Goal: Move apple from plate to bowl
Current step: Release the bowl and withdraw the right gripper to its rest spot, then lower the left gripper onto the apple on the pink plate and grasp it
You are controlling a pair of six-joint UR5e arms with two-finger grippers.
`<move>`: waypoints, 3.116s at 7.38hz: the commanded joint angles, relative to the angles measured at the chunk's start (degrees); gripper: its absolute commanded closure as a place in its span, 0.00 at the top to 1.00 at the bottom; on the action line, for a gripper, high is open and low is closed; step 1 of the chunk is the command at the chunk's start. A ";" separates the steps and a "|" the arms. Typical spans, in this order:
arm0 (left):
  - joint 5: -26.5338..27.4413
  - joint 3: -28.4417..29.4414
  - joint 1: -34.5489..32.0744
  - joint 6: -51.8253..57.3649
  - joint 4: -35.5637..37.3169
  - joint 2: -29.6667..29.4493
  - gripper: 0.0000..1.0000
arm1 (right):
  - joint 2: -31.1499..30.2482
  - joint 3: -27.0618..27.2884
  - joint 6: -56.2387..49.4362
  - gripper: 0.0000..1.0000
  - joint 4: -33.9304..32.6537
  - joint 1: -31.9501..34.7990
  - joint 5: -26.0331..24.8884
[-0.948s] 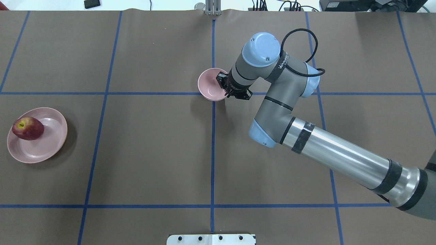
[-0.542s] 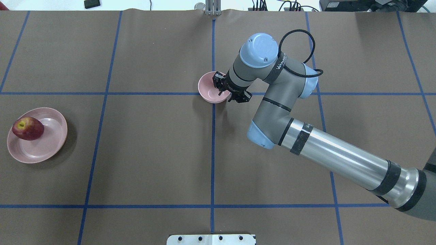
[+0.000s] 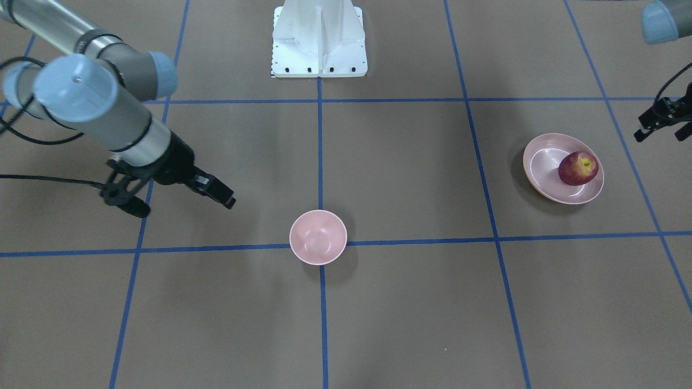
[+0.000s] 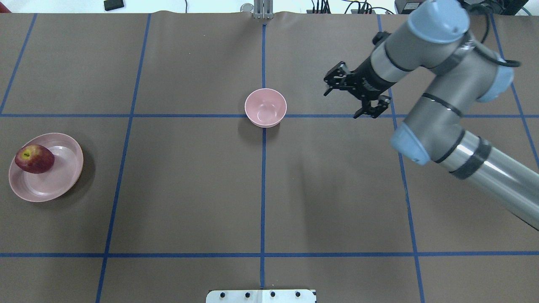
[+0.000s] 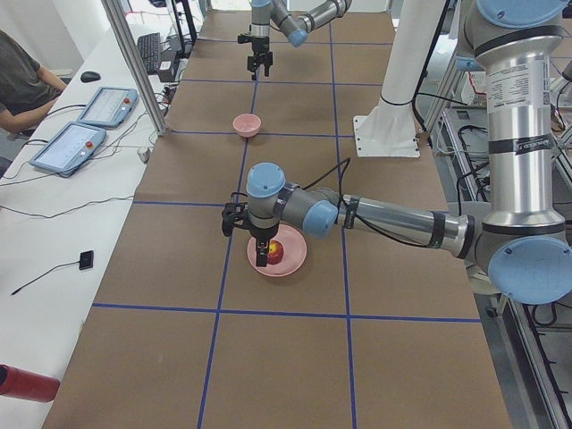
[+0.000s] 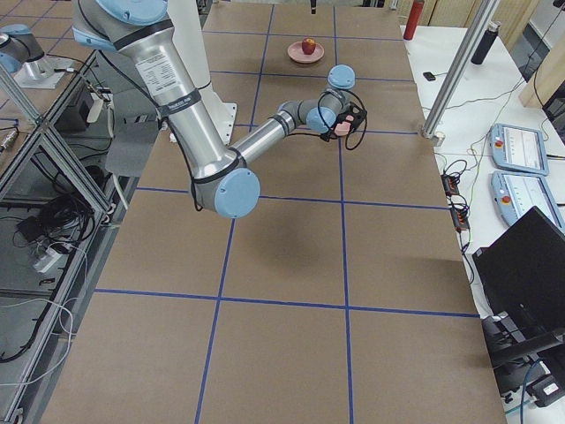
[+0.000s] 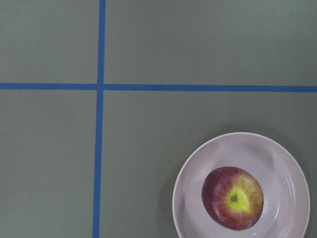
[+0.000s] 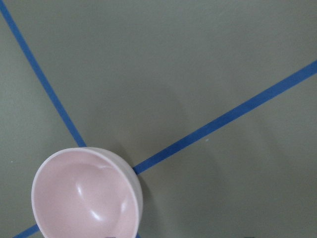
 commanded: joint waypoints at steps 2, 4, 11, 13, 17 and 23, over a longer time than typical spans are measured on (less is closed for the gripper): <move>0.98 1.26 6.17 -2.93 -1.25 -2.87 0.98 | -22.63 7.98 -30.28 1.00 -0.07 13.74 8.47; 1.07 2.50 8.03 -2.85 -1.77 -2.88 0.98 | -28.88 7.28 -42.76 1.00 -0.16 17.52 7.60; 1.07 9.62 13.02 -7.81 -6.70 -5.25 0.98 | -31.02 5.08 -54.34 1.00 -0.95 17.10 -0.58; 5.19 9.71 16.11 -8.91 -6.61 -5.52 0.98 | -30.32 4.90 -54.16 1.00 -1.73 17.10 -0.57; 5.20 11.28 16.29 -9.00 -6.70 -5.86 0.98 | -30.32 4.81 -54.07 1.00 -2.00 17.10 -0.49; 4.32 11.91 16.90 -9.18 -6.79 -7.62 0.00 | -30.23 4.81 -54.07 1.00 -2.09 17.10 -0.05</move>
